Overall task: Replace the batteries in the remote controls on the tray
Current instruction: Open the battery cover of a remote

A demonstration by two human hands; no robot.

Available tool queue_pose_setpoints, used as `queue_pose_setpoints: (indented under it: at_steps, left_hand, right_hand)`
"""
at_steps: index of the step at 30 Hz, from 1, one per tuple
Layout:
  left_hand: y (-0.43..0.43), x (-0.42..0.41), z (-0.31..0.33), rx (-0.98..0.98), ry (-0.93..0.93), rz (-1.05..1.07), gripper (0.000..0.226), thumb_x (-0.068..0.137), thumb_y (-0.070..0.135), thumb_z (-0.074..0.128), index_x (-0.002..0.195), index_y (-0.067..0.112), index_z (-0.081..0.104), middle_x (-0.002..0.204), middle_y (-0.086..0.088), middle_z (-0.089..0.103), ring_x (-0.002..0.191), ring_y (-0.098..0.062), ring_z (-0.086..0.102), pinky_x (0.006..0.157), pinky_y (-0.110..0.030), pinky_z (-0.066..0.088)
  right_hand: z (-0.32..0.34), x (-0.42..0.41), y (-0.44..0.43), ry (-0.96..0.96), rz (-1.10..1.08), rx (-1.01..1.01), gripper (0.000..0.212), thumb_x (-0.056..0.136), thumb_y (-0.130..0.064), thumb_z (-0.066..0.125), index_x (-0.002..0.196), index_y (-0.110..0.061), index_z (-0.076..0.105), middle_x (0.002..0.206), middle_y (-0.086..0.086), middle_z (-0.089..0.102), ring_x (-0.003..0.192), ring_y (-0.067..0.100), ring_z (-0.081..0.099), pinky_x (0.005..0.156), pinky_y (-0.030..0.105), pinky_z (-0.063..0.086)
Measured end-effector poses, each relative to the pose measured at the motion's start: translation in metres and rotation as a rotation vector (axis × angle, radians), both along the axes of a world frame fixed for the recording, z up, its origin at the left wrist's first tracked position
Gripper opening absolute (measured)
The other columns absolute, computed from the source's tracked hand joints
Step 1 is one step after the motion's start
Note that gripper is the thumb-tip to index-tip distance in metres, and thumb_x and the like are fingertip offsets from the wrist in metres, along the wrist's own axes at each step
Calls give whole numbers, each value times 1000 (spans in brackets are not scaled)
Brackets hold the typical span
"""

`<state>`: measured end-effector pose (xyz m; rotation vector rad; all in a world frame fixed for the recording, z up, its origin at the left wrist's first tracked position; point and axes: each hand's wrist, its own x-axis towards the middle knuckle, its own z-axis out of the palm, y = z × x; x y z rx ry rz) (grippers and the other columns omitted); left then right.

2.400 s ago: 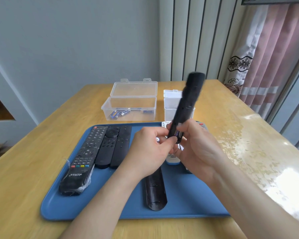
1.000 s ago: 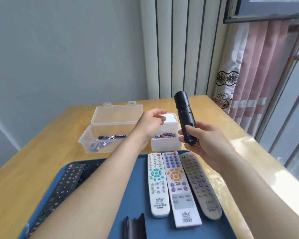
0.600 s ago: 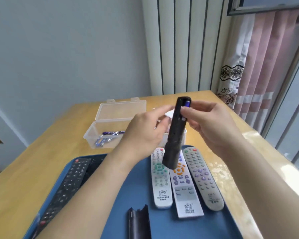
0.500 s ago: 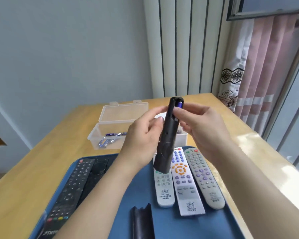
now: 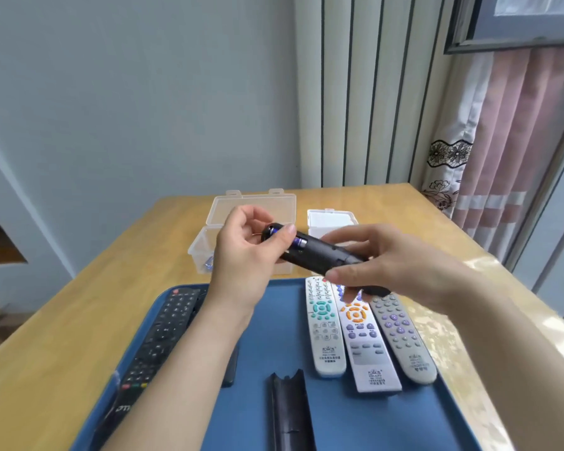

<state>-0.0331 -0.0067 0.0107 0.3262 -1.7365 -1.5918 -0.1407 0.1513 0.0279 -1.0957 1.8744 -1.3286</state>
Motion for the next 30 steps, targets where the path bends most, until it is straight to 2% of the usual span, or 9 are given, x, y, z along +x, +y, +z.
queue_pose_setpoints:
  at_steps: [2, 5, 7, 9, 12, 17, 20, 24, 30]
  left_hand:
    - [-8, 2, 0, -57, -106, -14, 20, 82, 6, 73, 86, 15, 56, 75, -2, 60, 66, -11, 61, 57, -23, 52]
    - [-10, 3, -3, -9, -242, -146, 26, 82, 5, 73, 105, 12, 65, 82, -12, 69, 71, -18, 65, 63, -27, 55]
    - [-3, 1, -4, 61, -243, -184, 23, 84, -1, 69, 105, 7, 69, 88, -20, 71, 72, -21, 69, 59, -25, 56]
    - [6, -2, -7, 80, -230, -162, 18, 84, -6, 67, 96, 6, 71, 90, -21, 73, 72, -22, 70, 58, -26, 56]
    - [10, -6, -13, 107, -217, -90, 20, 85, -9, 64, 92, 8, 72, 89, -19, 73, 73, -21, 70, 61, -28, 58]
    - [8, -8, -15, 44, -214, 8, 19, 83, 0, 68, 87, 17, 74, 87, -5, 76, 83, -20, 72, 77, -31, 59]
    - [12, -10, -15, 57, -209, 26, 11, 83, 10, 72, 85, 20, 74, 81, 1, 76, 76, -11, 71, 73, -24, 56]
    - [12, -12, -17, 133, -199, 39, 10, 83, 9, 70, 87, 17, 74, 78, 1, 75, 69, -9, 67, 70, -25, 54]
    - [11, -15, -22, 210, -192, 14, 13, 86, 7, 64, 97, 11, 71, 83, -6, 73, 67, -10, 64, 77, -31, 53]
  right_hand:
    - [6, -8, 7, 19, -70, -37, 40, 71, -9, 80, 109, -15, 67, 88, 12, 74, 65, 24, 69, 56, 26, 55]
    - [7, -17, 12, -11, -229, -212, 46, 61, -11, 80, 105, -10, 67, 76, 10, 73, 61, 21, 68, 60, 25, 58]
    - [2, -17, 7, -128, -330, -368, 41, 68, -9, 79, 106, -7, 65, 75, 7, 71, 56, 14, 65, 56, 20, 54]
    - [-7, -11, -5, -339, -368, -470, 27, 82, -11, 71, 107, -5, 63, 86, 13, 70, 53, 11, 63, 55, 18, 51]
    - [-21, -3, -21, -453, -332, -436, 27, 96, -30, 58, 109, -7, 64, 95, 15, 70, 56, 15, 55, 58, 22, 47]
    - [-24, -1, -27, -409, -320, -454, 35, 99, -34, 53, 112, -4, 63, 104, 24, 70, 58, 15, 55, 59, 21, 47]
    - [-25, 0, -29, -386, -311, -461, 34, 98, -34, 54, 109, -3, 64, 108, 26, 69, 59, 16, 55, 60, 22, 49]
    - [-26, 3, -31, -345, -295, -447, 29, 97, -35, 54, 100, -9, 68, 96, 13, 72, 58, 12, 58, 61, 21, 49]
    - [-25, 2, -31, -338, -247, -465, 31, 96, -34, 55, 104, -7, 68, 91, 11, 70, 59, 13, 57, 64, 23, 50]
